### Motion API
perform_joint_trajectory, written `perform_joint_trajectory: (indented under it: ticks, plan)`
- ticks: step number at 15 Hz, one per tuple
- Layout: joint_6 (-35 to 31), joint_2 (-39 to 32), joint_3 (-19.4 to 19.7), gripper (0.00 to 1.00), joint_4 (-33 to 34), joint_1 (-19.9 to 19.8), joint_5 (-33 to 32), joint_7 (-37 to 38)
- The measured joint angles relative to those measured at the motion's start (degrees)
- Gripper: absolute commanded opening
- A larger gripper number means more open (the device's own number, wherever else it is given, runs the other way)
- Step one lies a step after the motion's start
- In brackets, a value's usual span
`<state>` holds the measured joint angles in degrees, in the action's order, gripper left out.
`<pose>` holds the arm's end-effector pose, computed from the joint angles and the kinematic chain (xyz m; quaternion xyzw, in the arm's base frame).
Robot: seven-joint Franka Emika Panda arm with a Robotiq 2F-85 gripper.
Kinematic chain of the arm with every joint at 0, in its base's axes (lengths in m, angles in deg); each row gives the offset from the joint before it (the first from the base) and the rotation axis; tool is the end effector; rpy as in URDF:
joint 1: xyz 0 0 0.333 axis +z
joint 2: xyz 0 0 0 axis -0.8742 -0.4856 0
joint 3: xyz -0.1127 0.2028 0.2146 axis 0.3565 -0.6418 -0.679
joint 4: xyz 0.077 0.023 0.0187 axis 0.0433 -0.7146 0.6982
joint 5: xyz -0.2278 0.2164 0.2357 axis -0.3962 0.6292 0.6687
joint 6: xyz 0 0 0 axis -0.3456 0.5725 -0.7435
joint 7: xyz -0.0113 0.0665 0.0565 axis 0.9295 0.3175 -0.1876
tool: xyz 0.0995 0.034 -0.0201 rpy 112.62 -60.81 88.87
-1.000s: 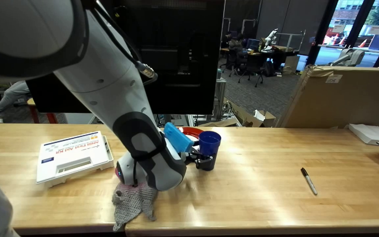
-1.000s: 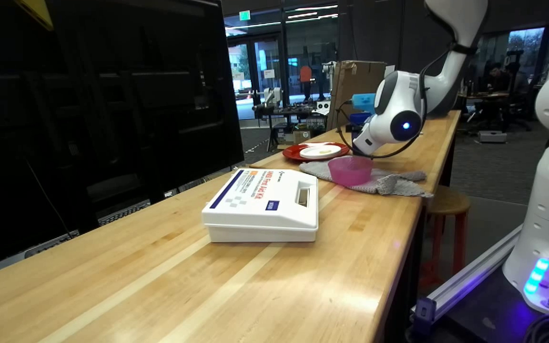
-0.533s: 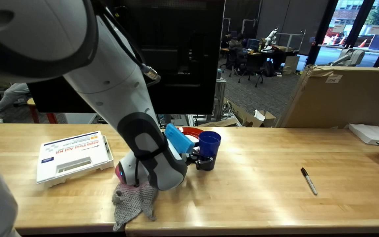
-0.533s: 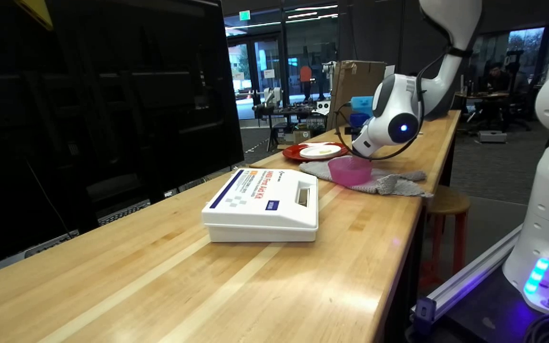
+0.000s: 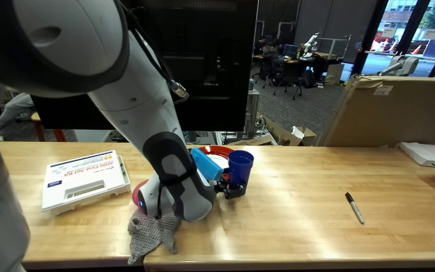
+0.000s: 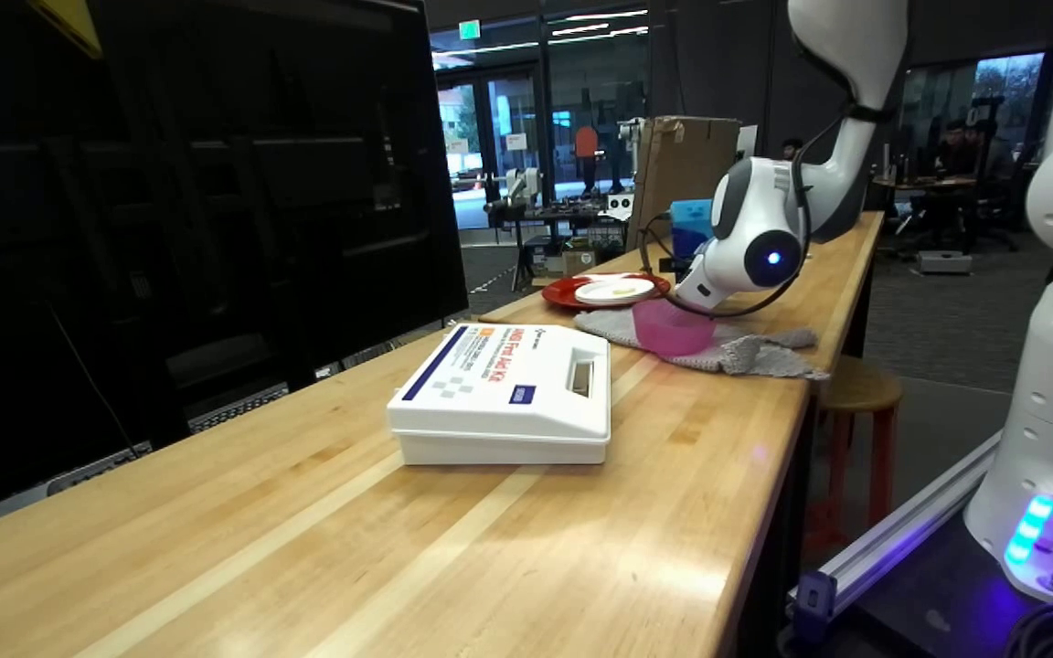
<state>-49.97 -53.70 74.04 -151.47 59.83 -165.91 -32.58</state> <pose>0.4368 -0.0479 0.2172 0.2273 0.7409 -0.1572 0.6121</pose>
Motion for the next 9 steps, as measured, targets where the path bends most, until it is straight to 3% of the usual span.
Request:
perform_joint_trajectory:
  ticks: [9]
  plan:
    - [2.34,-2.48,-0.25,1.00,0.07,0.15,-2.43,0.99]
